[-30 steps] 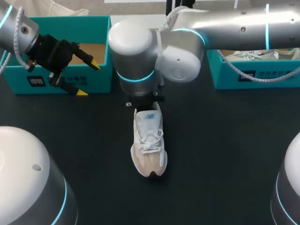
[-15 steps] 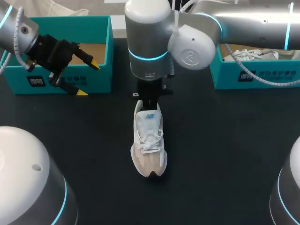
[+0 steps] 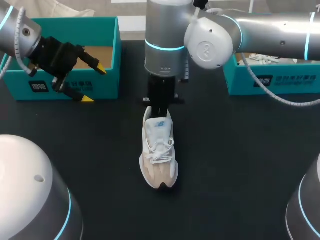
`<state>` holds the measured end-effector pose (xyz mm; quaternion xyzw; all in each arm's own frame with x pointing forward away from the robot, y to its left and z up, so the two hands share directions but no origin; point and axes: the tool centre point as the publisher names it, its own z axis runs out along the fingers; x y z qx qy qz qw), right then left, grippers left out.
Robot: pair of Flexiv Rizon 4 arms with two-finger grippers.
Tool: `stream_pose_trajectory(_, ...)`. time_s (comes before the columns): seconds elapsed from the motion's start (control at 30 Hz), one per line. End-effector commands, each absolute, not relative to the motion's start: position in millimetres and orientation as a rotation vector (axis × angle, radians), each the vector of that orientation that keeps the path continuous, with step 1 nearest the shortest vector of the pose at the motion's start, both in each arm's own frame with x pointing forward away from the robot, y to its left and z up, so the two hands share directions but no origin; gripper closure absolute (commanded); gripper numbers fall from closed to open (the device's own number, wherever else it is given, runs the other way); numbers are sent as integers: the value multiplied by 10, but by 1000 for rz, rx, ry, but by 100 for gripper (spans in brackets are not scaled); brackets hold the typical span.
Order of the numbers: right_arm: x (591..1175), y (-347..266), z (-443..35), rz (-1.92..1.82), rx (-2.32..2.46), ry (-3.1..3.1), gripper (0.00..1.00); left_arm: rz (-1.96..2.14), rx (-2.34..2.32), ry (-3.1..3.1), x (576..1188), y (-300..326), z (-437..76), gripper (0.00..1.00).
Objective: Take the shoe out of the shoebox, open the shoe tongue, remove and reinsert the insole, then place the shoe into the shoebox
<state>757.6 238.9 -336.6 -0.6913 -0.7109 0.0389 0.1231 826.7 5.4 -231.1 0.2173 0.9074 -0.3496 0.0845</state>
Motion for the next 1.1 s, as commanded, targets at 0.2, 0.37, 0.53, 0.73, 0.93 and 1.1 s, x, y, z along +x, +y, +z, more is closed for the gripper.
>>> stream_pose_trajectory(0.2,7530,2404,-3429,121,-2025,-2056,0,-1037,648,2709,8263,53,-2308,0)
stream_pose_trajectory(0.37,7524,2399,-3454,121,-2008,-2063,0,-1037,648,2709,8263,53,-2308,0)
stream_pose_trajectory(0.53,7539,2406,-3449,141,-2002,-2078,0,-1037,648,2709,8263,53,-2308,0)
stream_pose_trajectory(0.73,7585,2392,-3383,177,-2017,-2122,0,-1037,648,2709,8263,53,-2308,0)
stream_pose_trajectory(0.93,7572,2389,-3450,175,-2014,-2113,0,-1037,648,2709,8263,53,-2308,0)
stream_pose_trajectory(1.1,7487,2326,-3234,180,-2067,-2111,0,-1037,648,2709,8263,53,-2308,0)
